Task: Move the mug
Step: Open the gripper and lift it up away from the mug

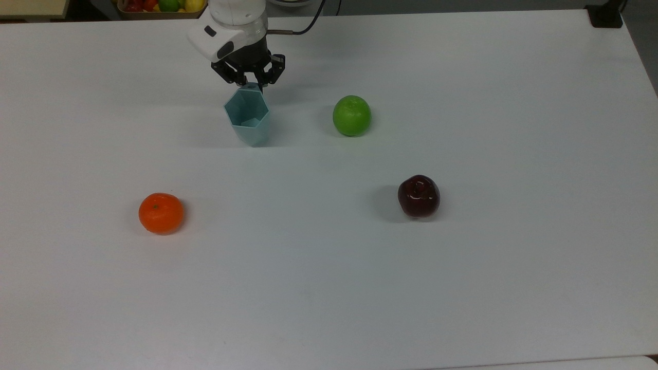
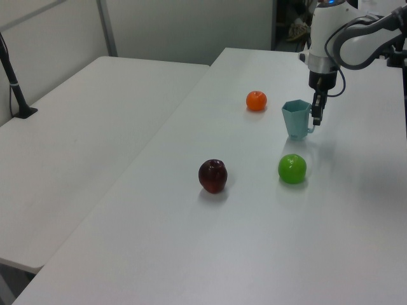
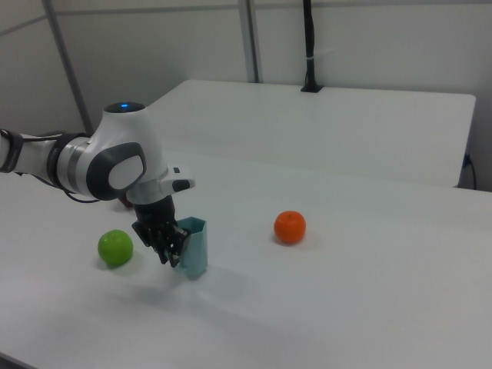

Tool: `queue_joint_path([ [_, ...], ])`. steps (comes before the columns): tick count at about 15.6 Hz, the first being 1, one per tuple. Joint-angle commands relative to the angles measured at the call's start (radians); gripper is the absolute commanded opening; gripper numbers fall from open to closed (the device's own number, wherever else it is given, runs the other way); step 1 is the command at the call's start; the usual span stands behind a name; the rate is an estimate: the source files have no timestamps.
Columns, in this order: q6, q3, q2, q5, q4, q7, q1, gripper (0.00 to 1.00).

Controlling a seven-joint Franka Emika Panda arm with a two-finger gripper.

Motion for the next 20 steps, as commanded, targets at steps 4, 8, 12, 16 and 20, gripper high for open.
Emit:
queue_joint_path([
  [4,0.021,0.003,-0.024,-0.001,-0.032,0.034,0.011,0.46],
  [8,0.017,0.003,-0.019,-0.01,-0.029,0.033,0.013,0.63],
  [12,-0.015,0.001,-0.053,-0.015,0.023,0.025,0.0,1.0],
  [16,-0.245,-0.002,-0.046,-0.014,0.24,0.025,-0.012,1.0],
  [20,-0.452,-0.004,-0.032,-0.013,0.446,0.034,-0.015,1.0],
])
